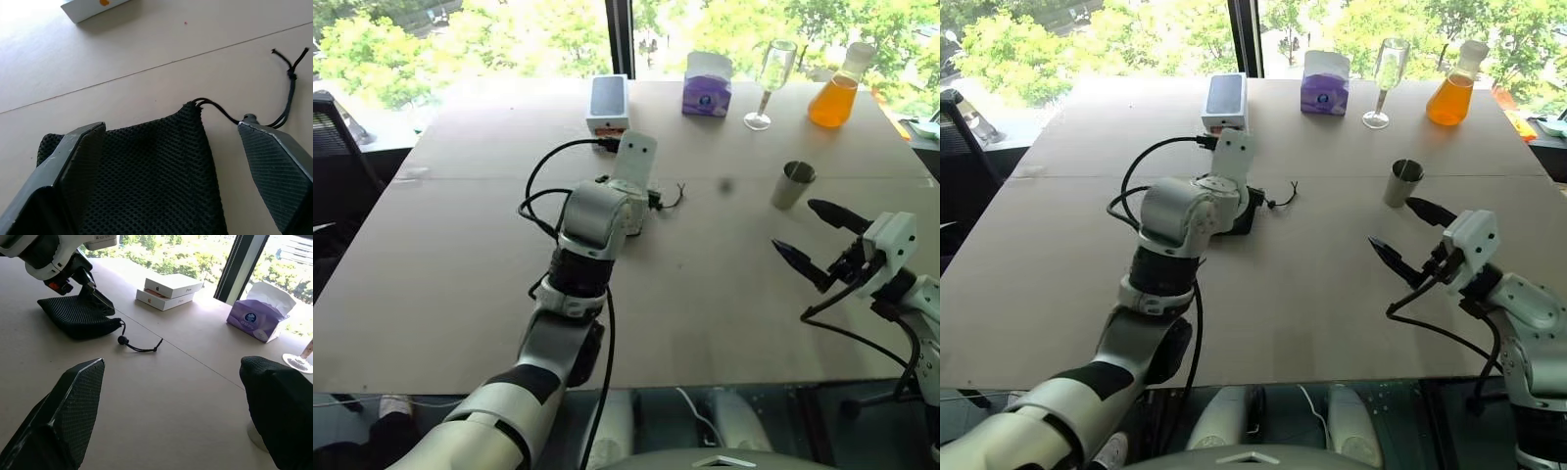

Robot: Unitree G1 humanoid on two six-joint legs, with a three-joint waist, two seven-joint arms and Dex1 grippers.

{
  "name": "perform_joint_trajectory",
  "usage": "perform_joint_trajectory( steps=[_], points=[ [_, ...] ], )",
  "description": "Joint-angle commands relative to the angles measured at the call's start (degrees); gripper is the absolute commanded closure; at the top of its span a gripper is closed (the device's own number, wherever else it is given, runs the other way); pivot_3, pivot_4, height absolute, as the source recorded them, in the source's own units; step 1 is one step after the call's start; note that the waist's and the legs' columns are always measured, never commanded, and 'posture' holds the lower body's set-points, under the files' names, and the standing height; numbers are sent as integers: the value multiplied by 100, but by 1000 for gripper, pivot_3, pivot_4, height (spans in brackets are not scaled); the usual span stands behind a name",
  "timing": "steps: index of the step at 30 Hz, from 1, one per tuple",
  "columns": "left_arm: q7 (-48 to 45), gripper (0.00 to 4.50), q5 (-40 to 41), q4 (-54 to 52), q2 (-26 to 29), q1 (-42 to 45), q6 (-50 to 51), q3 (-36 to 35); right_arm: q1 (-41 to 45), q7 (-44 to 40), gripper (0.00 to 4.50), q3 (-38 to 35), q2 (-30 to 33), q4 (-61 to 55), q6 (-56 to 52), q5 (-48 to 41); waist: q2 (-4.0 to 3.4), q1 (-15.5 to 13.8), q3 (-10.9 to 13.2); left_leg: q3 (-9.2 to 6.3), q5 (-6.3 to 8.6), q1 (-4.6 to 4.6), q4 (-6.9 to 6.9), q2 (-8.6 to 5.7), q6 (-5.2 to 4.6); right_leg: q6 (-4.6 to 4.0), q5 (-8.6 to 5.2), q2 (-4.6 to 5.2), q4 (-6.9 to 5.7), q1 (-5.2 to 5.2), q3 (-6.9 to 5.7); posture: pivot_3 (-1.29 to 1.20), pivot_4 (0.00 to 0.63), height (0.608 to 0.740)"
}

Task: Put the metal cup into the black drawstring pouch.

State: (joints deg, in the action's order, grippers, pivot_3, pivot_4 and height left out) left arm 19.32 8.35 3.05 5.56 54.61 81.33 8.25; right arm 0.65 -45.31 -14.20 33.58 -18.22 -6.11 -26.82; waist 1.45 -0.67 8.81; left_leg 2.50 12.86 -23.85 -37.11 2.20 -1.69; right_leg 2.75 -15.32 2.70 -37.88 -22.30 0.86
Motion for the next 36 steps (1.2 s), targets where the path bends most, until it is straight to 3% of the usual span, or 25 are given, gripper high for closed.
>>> perform_joint_trajectory(
  steps=[1, 10, 26, 36],
  points=[
    [105, 31, -478, 154, -188, 184, -58, 317, 10, 97, 0, -146, 73, -249, 26, -9, 0, -6, 0, 0, 0, 0, 0, 0, 0, 0, 0, 1, 0, 0, 0, 0, 150, 740],
    [-46, 31, -1032, 209, -548, 154, 62, 437, 112, 123, 0, -151, 140, -220, 8, -5, 2, 0, 3, -1, 0, -3, 0, -2, 0, 1, 0, 3, 0, -1, -1, 0, 150, 740],
    [21, 31, -1758, 1264, -1051, 171, -417, 371, 142, 106, 0, -116, 254, -242, -34, 0, 4, -7, 5, 0, 1, -4, -2, -3, -1, 1, -1, 4, -1, -1, -1, 0, 150, 740],
    [20, 31, -2113, 1302, -857, 96, -479, 319, 53, 122, 0, -95, 181, -245, 49, 68, 4, -4, 5, -1, 1, -4, -2, -3, -1, 2, 0, 4, -1, -1, -2, 0, 150, 740]
  ],
)
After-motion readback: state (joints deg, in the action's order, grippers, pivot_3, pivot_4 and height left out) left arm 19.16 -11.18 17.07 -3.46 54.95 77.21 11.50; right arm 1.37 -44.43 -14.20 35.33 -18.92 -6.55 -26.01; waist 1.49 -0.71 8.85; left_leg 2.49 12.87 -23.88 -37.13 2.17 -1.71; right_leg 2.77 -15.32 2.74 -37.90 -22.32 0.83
